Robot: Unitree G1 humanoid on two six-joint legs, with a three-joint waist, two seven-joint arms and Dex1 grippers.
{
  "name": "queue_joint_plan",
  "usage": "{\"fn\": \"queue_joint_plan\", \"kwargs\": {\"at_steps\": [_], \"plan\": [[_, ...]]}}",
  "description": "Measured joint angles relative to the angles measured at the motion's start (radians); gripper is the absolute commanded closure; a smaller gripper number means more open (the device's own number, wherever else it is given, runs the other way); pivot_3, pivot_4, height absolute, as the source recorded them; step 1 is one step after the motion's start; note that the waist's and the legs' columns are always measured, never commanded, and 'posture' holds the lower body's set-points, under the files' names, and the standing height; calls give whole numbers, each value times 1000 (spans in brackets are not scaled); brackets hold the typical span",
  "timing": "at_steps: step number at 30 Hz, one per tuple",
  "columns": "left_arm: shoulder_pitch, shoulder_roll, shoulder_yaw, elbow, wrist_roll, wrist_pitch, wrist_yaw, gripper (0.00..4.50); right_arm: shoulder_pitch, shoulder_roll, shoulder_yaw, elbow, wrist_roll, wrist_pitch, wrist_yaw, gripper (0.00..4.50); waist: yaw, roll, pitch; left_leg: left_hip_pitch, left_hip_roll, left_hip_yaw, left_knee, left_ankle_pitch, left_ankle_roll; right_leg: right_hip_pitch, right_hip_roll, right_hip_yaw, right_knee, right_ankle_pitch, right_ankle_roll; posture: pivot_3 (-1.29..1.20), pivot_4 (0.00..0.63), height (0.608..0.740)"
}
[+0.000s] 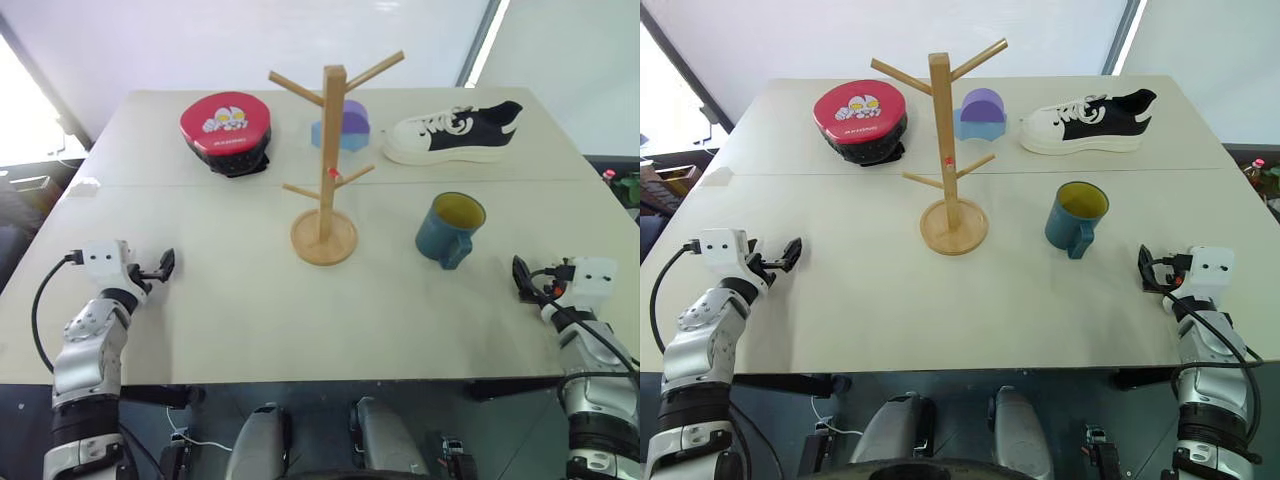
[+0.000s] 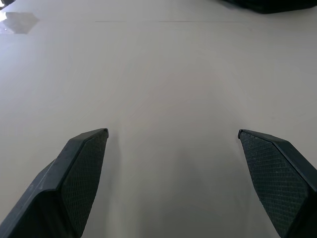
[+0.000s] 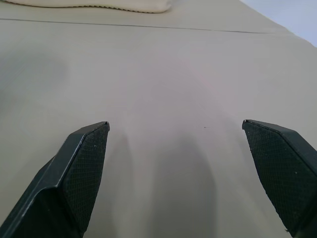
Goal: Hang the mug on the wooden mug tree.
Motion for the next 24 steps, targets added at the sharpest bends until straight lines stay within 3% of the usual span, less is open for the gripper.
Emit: {"fn": "queue_joint_plan", "kwargs": {"at_steps": [9,14,17,24], "plan": [[2,2,-2,-6,-2,2,-23,0,19,2,0,-71,2,20,-6,42,0,0,0,0,0,0,-3,0,0,0,-1,0,-4,0,0,0,150,735],[28,1,-33,-104,-55,27,-124,0,56,2,-1,-142,29,47,12,42,1,0,0,0,0,0,-11,0,0,0,-1,0,-10,0,0,0,150,735],[98,0,-131,-244,-97,41,-241,0,102,2,0,-208,63,59,71,864,1,2,-1,0,0,1,-15,0,-1,-1,-2,0,-12,0,0,0,150,735],[136,2,-346,-433,-135,102,-393,0,242,-12,93,-391,91,99,241,4459,1,4,-1,0,0,1,-15,0,0,-1,-2,0,-12,0,-1,0,150,735]]}}
